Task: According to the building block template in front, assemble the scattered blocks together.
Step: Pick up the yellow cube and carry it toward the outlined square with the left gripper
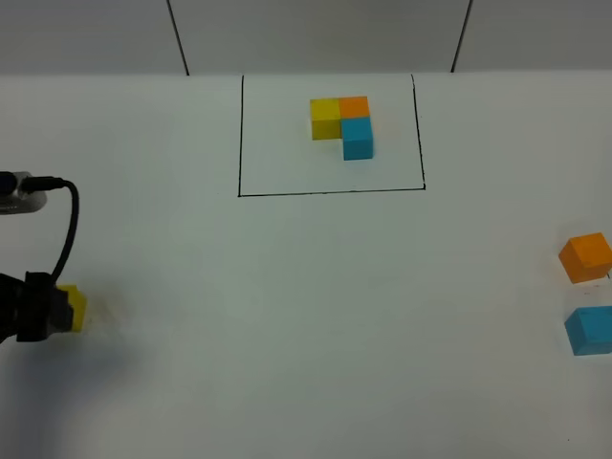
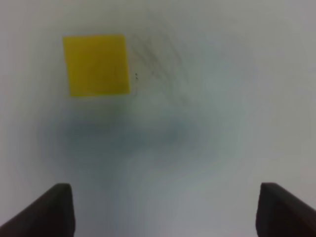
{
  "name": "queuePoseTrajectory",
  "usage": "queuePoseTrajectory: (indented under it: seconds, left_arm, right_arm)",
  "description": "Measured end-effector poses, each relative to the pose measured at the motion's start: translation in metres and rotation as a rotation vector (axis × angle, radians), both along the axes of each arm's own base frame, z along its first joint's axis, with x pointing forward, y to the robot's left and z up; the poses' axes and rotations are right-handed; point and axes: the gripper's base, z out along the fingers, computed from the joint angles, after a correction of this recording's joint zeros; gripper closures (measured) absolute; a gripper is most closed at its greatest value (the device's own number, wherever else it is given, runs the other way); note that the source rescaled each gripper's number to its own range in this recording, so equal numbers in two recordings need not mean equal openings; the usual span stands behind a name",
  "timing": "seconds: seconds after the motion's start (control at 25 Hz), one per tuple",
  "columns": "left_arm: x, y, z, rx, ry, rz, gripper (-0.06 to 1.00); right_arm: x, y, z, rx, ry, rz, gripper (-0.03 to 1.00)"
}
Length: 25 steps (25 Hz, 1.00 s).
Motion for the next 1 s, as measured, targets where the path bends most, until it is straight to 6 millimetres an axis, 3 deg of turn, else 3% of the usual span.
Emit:
queuePoseTrajectory:
  seconds: [0.4, 0.76, 1.0]
  left_arm:
    - [0.018, 0.015, -0.024, 0.172, 0.059, 0.105, 0.08]
    - [0.035, 0.019, -0.043, 0.169, 0.054, 0.125, 0.08]
    - [0.051, 0.016, -0.068, 0.151, 0.059, 0.113, 0.08]
  right_arm:
    - [0.0, 0.0, 0.0, 0.0, 0.0, 0.0, 0.96]
    - [0.0, 0.0, 0.0, 0.0, 0.0, 0.0, 0.96]
    - [0.0, 0.0, 0.0, 0.0, 0.0, 0.0, 0.96]
